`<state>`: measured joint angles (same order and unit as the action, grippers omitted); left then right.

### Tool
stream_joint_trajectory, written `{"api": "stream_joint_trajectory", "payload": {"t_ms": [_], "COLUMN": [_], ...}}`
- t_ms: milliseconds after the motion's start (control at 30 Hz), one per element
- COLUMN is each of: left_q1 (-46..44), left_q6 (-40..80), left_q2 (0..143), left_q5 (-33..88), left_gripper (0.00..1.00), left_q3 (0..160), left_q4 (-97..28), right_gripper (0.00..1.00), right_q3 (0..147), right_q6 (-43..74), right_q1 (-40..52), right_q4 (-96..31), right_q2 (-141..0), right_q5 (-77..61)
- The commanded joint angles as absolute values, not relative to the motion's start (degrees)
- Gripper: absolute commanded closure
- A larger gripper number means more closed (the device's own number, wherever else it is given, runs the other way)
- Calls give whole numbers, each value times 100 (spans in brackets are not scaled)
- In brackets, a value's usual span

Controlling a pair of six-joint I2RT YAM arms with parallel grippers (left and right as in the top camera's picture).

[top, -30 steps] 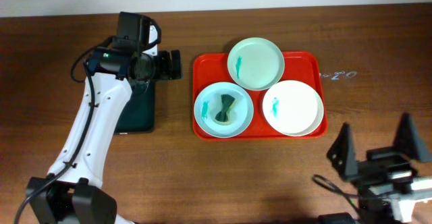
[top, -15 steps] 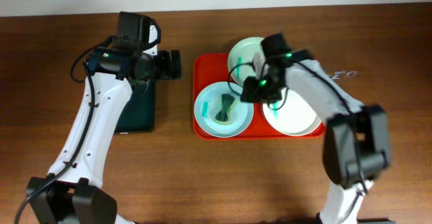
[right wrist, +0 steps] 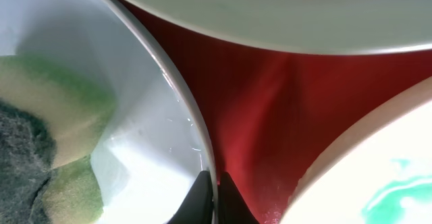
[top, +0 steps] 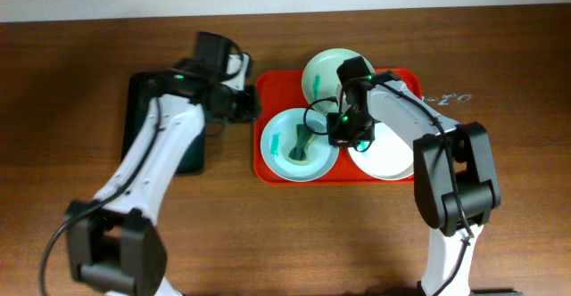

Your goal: Clean dirty plates on tray and stack at the side

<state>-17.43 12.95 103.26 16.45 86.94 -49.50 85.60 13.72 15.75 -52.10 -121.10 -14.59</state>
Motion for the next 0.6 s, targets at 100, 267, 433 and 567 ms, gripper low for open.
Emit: {"api": "stream_joint_trajectory", "payload": {"t_ms": [100,267,433,567], "left_q1": [-2659,-2862,-2860,-2860], "left_q6": [1229,1234,1406,1608], "left_q2": [11782,12293,12287,12199], "left_q5": [2040,1977,47,-2091], "left_gripper": [46,70,100,100], "left_q3": [8617,8617,8619,8665], "left_q4": [-4351,-4018,-4058,-4296], "right_gripper": [96,96,96,96], "right_q3": [8541,8541,8541,8541], "right_q6": [1240,1232,1232,1229], "right_q1": [1575,1575,1573,1573], "right_q4": [-5113,-5133,-5124,-5127], "right_q2": [-12210,-12210,-12210,-12210], "right_q5": [-1739,-1739,-1739,-1737]}}
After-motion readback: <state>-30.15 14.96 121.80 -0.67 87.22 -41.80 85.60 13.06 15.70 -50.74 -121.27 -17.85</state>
